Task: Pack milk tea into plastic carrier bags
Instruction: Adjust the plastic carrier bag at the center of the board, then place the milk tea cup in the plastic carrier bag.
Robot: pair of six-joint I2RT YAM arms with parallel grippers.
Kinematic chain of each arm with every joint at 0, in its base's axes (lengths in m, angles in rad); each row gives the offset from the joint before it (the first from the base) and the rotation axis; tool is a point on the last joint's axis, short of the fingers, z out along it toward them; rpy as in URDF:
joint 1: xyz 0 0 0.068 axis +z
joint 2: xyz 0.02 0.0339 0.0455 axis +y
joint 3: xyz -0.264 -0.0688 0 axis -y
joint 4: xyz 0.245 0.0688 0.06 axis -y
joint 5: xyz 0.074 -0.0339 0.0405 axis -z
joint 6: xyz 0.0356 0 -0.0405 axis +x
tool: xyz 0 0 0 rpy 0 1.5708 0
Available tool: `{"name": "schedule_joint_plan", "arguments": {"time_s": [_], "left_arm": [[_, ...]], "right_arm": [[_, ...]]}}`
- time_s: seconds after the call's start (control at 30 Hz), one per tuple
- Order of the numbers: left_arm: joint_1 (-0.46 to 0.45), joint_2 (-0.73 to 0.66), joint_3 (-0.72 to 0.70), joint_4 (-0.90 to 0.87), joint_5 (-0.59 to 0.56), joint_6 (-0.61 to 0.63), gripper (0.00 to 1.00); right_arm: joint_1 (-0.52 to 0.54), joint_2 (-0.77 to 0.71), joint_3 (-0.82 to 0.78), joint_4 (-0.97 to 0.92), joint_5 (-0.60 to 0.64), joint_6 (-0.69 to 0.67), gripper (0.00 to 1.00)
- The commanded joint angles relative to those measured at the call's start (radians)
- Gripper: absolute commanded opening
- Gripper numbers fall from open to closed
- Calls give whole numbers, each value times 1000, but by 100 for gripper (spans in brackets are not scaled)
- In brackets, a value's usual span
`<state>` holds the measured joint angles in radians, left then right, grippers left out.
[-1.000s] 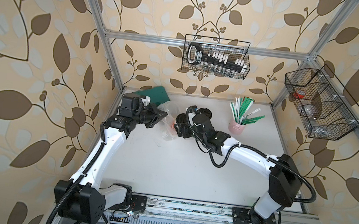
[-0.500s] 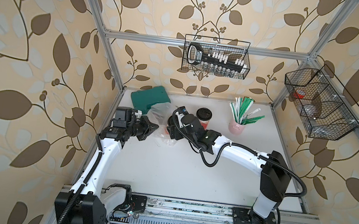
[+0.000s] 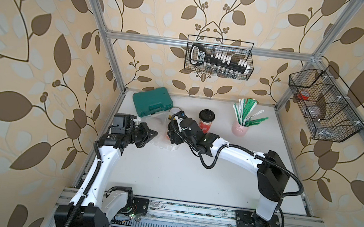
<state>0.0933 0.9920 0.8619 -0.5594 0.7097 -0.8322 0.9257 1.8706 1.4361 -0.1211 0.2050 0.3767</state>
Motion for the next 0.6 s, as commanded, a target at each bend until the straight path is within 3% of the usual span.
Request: {"name": "schedule_joint_plan", "arguments": {"time_s": [0.0,0.3,0.57], "left_arm": [[6,-24,10,-15,44,39,0],[9,-44,40,-38,48,51,0],[9,-28,72,43,86,33,0]], "right_arm": [[6,41,33,-22,50,-5,70],[3,69,63,-38,81,-16,70],[-31,45,90,-69,162,-60,70]]}}
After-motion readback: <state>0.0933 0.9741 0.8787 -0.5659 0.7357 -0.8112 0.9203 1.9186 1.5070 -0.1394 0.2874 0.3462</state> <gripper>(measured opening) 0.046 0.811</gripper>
